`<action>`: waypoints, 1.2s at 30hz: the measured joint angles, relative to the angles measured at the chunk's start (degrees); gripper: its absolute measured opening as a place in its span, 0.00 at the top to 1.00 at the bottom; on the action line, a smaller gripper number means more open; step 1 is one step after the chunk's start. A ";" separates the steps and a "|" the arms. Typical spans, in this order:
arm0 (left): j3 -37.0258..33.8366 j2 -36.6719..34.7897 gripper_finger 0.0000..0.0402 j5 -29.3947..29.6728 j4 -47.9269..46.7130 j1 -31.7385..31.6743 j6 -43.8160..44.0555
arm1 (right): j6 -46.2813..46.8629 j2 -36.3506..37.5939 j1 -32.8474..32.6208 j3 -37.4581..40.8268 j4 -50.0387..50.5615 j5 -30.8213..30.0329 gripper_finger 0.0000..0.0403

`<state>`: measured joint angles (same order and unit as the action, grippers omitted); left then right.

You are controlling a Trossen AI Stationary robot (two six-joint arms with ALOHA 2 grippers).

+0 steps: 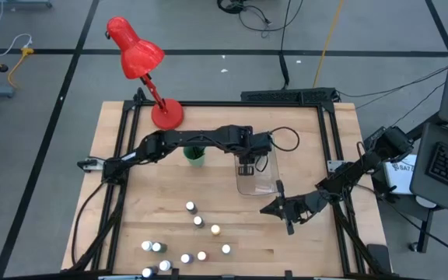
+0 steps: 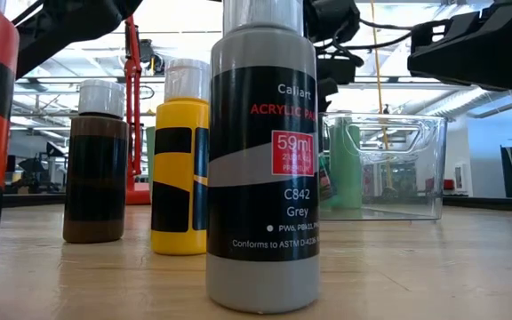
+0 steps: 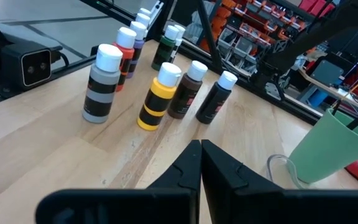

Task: Pick & Place Paint Supplies
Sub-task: Put the small green paint bottle into the transparent bin, then put the small black paint bottle into the transparent bin

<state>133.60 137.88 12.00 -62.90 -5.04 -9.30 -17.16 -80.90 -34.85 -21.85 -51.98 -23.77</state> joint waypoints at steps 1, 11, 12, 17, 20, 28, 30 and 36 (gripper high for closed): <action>0.00 0.00 0.64 0.03 0.05 -0.03 0.23 | 0.04 0.00 0.00 0.00 -0.01 0.00 0.99; 1.27 -1.46 0.53 0.25 -1.20 1.65 -4.61 | 0.17 0.00 0.00 0.00 0.12 0.00 0.99; 1.30 -2.05 0.53 0.25 -1.66 2.15 -5.23 | 0.17 0.00 0.00 0.00 0.26 0.02 0.99; 1.36 -9.20 0.55 1.83 -7.25 5.54 -5.49 | 0.19 0.00 0.00 0.00 0.47 0.03 0.99; 1.46 -14.89 0.56 3.61 -13.90 8.40 -2.25 | 0.73 0.00 0.00 0.00 0.76 0.02 0.99; -1.86 -31.55 0.59 1.19 -26.63 16.27 14.03 | 1.74 0.00 0.00 0.02 0.41 -0.03 0.99; -4.11 -35.62 0.59 0.05 -26.89 18.54 17.25 | 2.25 0.00 0.00 0.04 0.08 -0.07 0.99; -19.35 -47.81 0.59 2.53 -25.28 25.11 18.41 | 2.99 0.00 0.00 0.03 -0.01 -0.11 0.99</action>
<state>114.25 90.08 14.52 -88.18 20.08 9.11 -14.17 -80.90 -34.85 -21.82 -51.99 -23.88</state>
